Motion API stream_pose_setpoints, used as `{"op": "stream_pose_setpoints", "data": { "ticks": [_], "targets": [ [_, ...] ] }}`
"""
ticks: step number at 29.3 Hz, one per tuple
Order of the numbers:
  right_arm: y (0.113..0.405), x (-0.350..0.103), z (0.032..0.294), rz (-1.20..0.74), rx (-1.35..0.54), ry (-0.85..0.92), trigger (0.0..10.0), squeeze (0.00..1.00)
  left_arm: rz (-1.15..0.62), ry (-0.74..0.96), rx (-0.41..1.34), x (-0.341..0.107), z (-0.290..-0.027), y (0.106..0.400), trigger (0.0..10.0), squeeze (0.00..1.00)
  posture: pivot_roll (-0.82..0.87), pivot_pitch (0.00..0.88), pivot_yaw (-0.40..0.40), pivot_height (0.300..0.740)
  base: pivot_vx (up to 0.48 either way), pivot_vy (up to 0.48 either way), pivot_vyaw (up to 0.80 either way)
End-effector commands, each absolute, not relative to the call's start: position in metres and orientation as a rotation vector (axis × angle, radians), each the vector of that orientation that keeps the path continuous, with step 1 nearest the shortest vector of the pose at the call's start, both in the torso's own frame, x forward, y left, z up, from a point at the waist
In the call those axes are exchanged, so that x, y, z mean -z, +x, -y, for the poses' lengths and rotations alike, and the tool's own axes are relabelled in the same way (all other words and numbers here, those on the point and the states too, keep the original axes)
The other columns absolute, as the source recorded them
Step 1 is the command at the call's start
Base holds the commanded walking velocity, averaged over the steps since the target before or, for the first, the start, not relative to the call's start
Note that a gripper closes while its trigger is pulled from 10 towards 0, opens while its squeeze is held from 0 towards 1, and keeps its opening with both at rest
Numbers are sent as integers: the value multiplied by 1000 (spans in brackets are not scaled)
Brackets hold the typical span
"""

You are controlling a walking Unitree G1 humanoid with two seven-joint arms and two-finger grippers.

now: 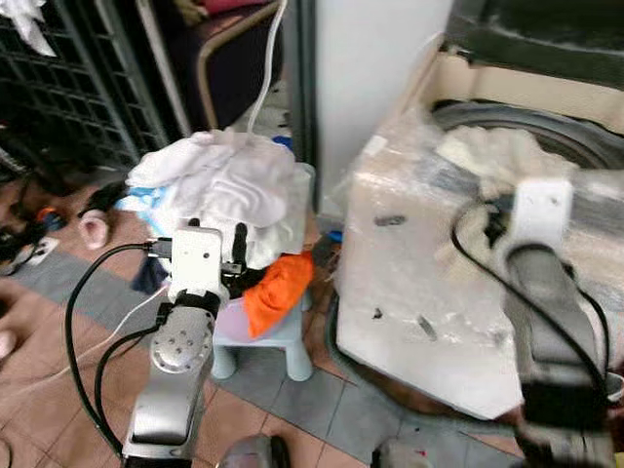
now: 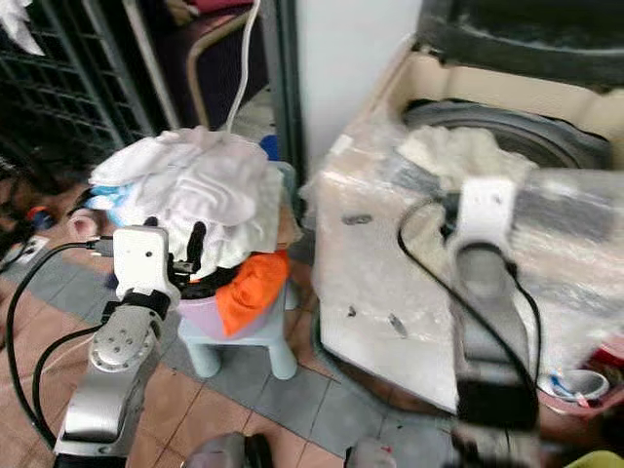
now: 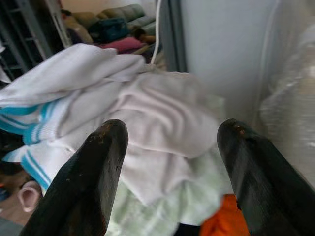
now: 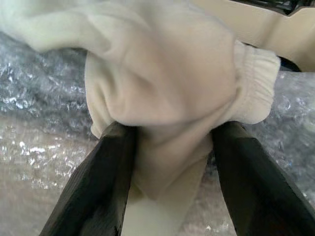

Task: Clothes washing

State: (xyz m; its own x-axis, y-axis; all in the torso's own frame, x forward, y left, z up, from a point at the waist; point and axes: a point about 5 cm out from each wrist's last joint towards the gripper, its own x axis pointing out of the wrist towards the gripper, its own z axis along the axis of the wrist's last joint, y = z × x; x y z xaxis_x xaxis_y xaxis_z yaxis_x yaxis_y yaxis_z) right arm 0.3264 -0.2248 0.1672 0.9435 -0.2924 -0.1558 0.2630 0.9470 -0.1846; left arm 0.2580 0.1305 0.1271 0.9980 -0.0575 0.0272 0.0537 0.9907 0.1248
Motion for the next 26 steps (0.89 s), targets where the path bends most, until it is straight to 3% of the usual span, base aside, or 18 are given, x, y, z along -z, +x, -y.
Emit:
{"op": "stream_pose_setpoints", "data": {
  "ticks": [1, 13, 17, 18, 19, 20, 26],
  "targets": [
    [336, -170, 231, -191, 290, -141, 0, 0, 20, 137, 51, -126, -133, 258, 10000, 0, -44, 60, 64, 740, 0, 0, 0],
    [395, -235, 226, -80, 158, 7, 0, 0, 13, 124, 35, -125, -132, 259, 10000, 0, -41, 55, 46, 740, 0, 0, 0],
    [404, -282, 224, 116, 97, 15, 0, 0, 13, 122, 31, -125, -131, 259, 10000, 0, -37, 53, 40, 740, 0, 0, 0],
    [402, -294, 223, 183, 66, -39, 2745, 0, 13, 124, 23, -125, -132, 258, 10000, 0, -36, 52, 35, 740, 0, 0, 0],
    [402, -294, 223, 183, 66, -39, 2745, 0, 13, 124, 23, -125, -132, 258, 10000, 0, -36, 52, 35, 740, 0, 0, 0],
    [398, -292, 224, 200, 41, -78, 10000, 0, 9, 124, 15, -124, -134, 258, 10000, 0, -36, 53, 33, 740, 0, 0, 0],
    [380, -244, 227, 113, -58, -240, 10000, 0, -3, 123, 25, -123, -134, 256, 10000, 0, -39, 57, 37, 740, 0, 0, 0]
  ]
}}
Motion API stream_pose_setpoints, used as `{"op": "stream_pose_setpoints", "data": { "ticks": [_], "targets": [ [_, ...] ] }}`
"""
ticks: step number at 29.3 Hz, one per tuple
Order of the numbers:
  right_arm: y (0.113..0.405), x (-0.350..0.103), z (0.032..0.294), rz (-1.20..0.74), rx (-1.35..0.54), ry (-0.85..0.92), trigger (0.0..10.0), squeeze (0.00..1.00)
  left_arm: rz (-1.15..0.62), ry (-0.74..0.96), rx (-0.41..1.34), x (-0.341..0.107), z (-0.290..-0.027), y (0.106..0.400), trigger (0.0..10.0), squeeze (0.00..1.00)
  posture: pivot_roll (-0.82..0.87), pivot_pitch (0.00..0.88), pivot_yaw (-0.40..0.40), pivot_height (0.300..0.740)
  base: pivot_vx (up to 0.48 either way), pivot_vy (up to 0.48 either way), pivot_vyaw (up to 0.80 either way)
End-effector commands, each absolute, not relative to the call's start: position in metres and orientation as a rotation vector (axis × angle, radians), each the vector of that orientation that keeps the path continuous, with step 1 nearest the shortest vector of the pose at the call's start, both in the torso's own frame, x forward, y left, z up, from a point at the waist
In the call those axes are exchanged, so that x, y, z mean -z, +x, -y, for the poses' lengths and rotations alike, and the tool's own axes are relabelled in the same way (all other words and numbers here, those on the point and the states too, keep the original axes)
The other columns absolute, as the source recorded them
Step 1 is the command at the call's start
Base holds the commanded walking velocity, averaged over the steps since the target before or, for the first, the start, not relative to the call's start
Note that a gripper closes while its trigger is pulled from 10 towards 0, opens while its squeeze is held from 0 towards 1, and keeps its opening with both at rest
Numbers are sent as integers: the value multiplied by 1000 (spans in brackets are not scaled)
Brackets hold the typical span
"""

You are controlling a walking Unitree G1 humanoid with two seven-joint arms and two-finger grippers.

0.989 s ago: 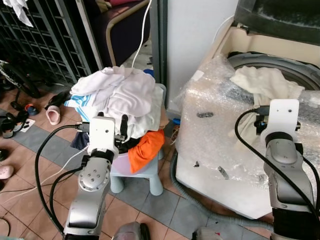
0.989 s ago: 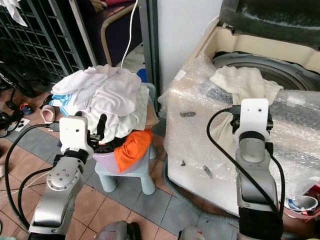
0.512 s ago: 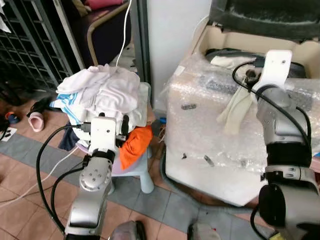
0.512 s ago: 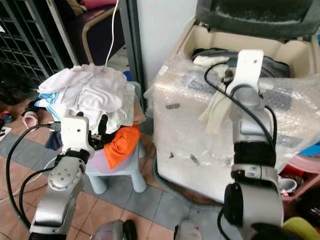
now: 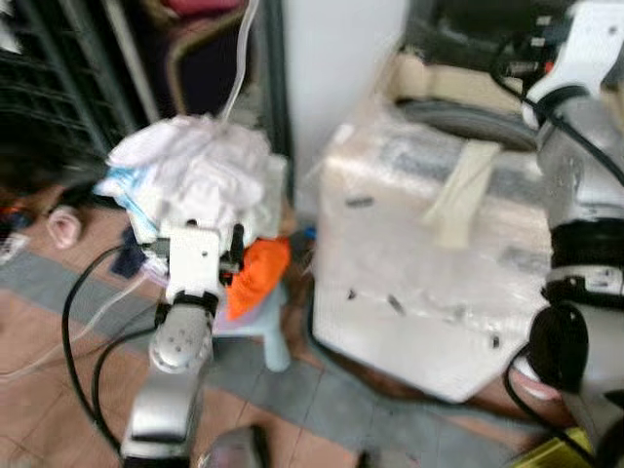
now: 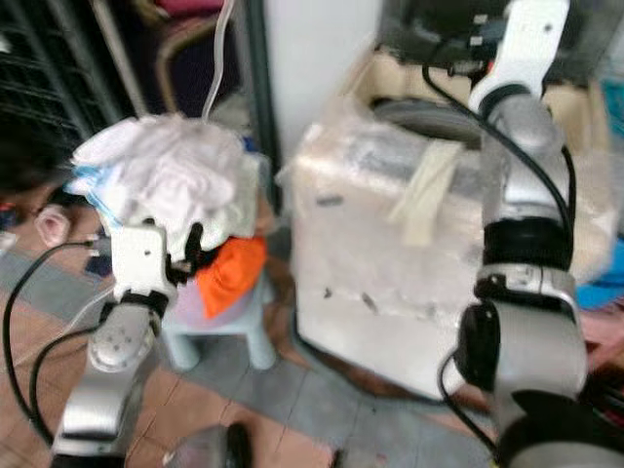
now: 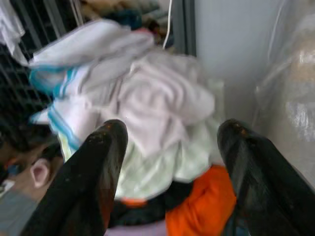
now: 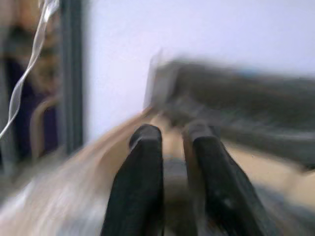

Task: Clothes washing

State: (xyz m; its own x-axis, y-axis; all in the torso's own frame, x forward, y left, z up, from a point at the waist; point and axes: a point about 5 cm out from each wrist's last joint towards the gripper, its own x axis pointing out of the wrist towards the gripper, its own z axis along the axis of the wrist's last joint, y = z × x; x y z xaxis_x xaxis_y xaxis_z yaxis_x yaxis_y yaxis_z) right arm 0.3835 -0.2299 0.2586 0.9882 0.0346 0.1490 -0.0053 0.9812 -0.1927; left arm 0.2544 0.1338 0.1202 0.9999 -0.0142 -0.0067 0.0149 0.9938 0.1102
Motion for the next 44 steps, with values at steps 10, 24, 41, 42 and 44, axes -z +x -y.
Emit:
{"op": "stream_pose_setpoints", "data": {
  "ticks": [10, 24, 41, 42, 44],
  "targets": [
    [332, -168, 233, -33, 40, -398, 10000, 0, 9, 120, 84, -124, -132, 258, 10000, 0, -57, 58, 75, 740, 0, 0, 0],
    [323, -142, 236, -143, 117, -402, 0, 0, 9, 130, 76, -125, -133, 257, 10000, 0, -41, 53, 63, 740, 0, 0, 0],
    [356, -219, 226, 200, 87, -373, 0, 0, 16, 131, 76, -126, -132, 260, 10000, 0, -49, 49, 69, 740, 0, 0, 0],
    [356, -219, 226, 200, 87, -373, 0, 0, 16, 131, 76, -126, -132, 260, 10000, 0, -49, 49, 69, 740, 0, 0, 0],
    [356, -219, 226, 200, 87, -373, 0, 0, 16, 131, 76, -126, -132, 260, 10000, 0, -49, 49, 69, 740, 0, 0, 0]
  ]
}}
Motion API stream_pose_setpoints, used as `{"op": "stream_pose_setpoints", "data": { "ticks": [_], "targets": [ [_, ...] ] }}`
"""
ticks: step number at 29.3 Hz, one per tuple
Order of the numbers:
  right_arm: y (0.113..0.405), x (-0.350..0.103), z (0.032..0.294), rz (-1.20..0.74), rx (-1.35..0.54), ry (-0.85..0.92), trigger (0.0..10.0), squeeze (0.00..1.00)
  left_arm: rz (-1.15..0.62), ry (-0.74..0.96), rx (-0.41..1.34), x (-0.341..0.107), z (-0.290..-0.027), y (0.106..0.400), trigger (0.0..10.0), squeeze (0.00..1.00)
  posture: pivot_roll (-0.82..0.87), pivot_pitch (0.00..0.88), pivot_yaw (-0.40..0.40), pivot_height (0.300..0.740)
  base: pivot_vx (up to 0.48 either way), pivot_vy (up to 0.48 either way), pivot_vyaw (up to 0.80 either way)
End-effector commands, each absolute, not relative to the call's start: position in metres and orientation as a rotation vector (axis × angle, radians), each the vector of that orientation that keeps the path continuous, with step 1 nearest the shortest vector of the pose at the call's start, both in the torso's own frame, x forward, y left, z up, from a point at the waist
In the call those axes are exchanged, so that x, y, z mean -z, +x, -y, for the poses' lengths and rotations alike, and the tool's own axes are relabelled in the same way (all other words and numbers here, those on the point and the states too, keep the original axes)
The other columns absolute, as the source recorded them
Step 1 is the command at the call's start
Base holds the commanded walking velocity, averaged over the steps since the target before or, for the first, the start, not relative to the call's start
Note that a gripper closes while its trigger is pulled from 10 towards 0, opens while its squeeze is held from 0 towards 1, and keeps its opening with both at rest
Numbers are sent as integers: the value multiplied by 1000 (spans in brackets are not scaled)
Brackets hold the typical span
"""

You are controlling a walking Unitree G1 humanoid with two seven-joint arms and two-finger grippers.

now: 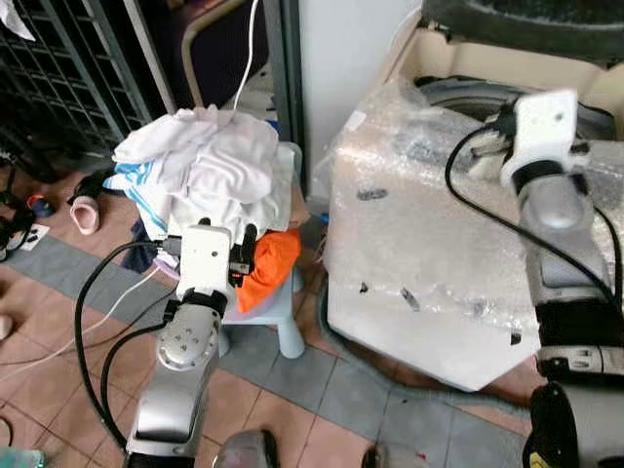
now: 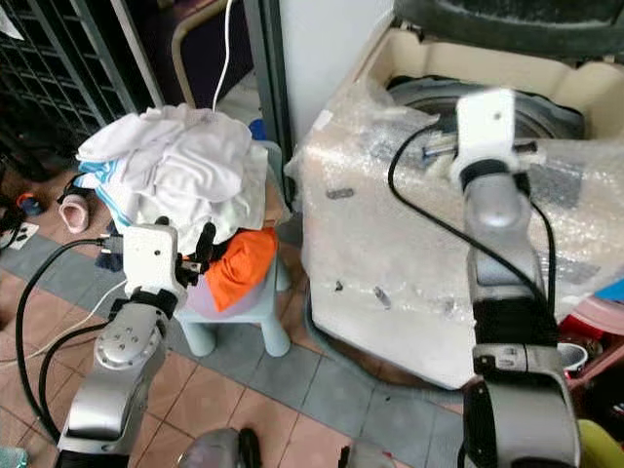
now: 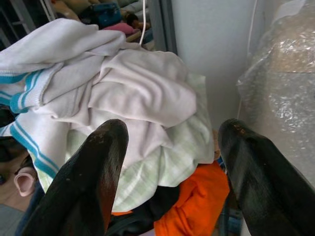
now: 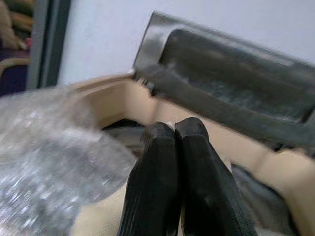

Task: Clothes washing

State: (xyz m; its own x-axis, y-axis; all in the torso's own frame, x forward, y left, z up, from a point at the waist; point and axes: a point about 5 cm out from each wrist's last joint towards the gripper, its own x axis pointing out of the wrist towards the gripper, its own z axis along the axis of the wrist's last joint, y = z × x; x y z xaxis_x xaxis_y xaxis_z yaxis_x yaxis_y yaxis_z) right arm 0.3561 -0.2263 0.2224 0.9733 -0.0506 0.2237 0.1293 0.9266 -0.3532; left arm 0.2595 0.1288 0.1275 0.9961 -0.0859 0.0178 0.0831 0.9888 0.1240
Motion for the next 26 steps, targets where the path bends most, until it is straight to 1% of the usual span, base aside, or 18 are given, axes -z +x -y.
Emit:
{"op": "stream_pose_setpoints", "data": {
  "ticks": [1, 2, 3, 4, 5, 6, 10, 11, 12, 14, 15, 18, 21, 26],
  "targets": [
    [356, -219, 226, 200, 87, -373, 0, 0, 16, 131, 76, -126, -132, 260, 10000, 0, -49, 49, 69, 740, 0, 0, 0],
    [360, -231, 224, 245, 77, -378, 0, 0, 17, 131, 76, -126, -132, 260, 10000, 0, -49, 49, 69, 740, 0, 0, 0],
    [373, -260, 214, 341, 78, -414, 9294, 0, 23, 138, 57, -127, -133, 260, 10000, 0, -41, 44, 61, 740, 0, 0, 0],
    [381, -282, 207, 411, 63, -413, 10000, 0, 27, 147, 35, -127, -134, 261, 10000, 0, -35, 43, 57, 740, 0, 0, 0],
    [385, -295, 202, 453, 53, -409, 10000, 0, 29, 154, 20, -127, -134, 261, 10000, 0, -35, 43, 57, 740, 0, 0, 0],
    [387, -299, 197, 462, 43, -412, 10000, 1000, 36, 156, 2, -128, -136, 261, 10000, 0, -30, 43, 53, 740, 0, 0, 0],
    [385, -290, 194, 450, 30, -413, 10000, 1000, 35, 148, -9, -128, -137, 261, 10000, 0, -31, 44, 51, 740, 0, 0, 0],
    [382, -287, 196, 456, 58, -452, 10000, 1000, 34, 148, -11, -128, -137, 261, 10000, 0, -31, 44, 51, 740, 0, 0, 0],
    [382, -287, 196, 456, 58, -452, 10000, 1000, 34, 148, -11, -128, -137, 261, 10000, 0, -31, 44, 51, 740, 0, 0, 0],
    [381, -287, 201, 467, 85, -461, 10000, 1000, 35, 149, -11, -128, -137, 261, 10000, 0, -31, 44, 51, 740, 0, 0, 0],
    [380, -288, 207, 475, 105, -456, 10000, 1000, 38, 149, -10, -128, -136, 262, 10000, 0, -41, 45, 54, 740, 0, 0, 0],
    [375, -282, 216, 476, 96, -448, 10000, 1000, 45, 132, -32, -129, -137, 263, 10000, 0, -43, 41, 54, 740, 0, 0, 0],
    [371, -274, 216, 468, 69, -442, 10000, 1000, 44, 126, -36, -128, -138, 263, 10000, 0, -45, 40, 56, 740, 0, 0, 0],
    [348, -239, 205, 403, -25, -437, 10000, 1000, 59, 124, -7, -131, -137, 266, 10000, 0, -45, 35, 71, 740, 0, 60, 0]
  ]
}}
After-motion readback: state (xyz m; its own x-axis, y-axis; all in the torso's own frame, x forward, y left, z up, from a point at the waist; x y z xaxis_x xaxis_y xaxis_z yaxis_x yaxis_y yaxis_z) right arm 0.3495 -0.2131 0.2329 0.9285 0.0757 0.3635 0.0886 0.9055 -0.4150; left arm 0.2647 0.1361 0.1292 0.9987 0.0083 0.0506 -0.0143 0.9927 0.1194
